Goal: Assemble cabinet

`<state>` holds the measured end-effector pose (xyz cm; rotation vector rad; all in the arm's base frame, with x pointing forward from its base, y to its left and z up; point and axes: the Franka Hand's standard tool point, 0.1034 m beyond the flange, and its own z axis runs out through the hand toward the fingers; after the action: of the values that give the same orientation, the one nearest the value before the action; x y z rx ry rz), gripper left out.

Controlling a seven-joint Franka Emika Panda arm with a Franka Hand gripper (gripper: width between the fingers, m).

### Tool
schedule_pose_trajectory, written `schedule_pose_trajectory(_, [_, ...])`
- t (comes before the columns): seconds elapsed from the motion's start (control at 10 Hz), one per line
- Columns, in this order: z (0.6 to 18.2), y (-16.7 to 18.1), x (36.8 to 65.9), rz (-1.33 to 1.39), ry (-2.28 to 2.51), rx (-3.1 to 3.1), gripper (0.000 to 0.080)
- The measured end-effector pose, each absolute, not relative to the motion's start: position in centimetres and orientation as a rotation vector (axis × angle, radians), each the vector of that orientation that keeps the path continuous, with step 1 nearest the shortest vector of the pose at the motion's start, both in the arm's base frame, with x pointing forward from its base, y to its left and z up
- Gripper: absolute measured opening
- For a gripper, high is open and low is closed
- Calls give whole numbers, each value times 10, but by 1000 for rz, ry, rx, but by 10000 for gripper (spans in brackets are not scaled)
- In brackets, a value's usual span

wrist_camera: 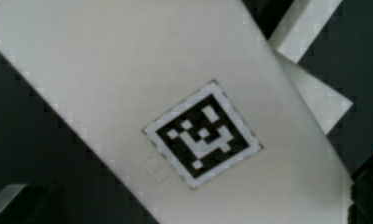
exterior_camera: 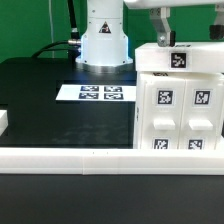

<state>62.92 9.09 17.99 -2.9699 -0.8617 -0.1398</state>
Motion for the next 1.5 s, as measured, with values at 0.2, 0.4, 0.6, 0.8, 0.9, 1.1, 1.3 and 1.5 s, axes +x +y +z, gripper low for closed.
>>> schedule_pose_trajectory(0.2, [178, 86, 629, -136, -1120, -2905, 797])
schedule_pose_trajectory(0.4, [176, 86, 628, -117, -1308, -2864, 797])
schedule_pose_trajectory(0.6, [173, 88, 626, -103, -1444, -2818, 797])
schedule_pose_trajectory(0.8, [172, 91, 624, -95, -1426, -2831, 797])
schedule_pose_trajectory(0.9, [173, 93, 624, -94, -1415, -2835, 797])
schedule_pose_trajectory(1.1, [176, 95, 624, -98, -1406, -2838, 797])
schedule_pose_trajectory(1.3, [172, 94, 623, -92, -1399, -2841, 797])
schedule_pose_trajectory(1.5, [161, 92, 622, -92, -1397, -2847, 797])
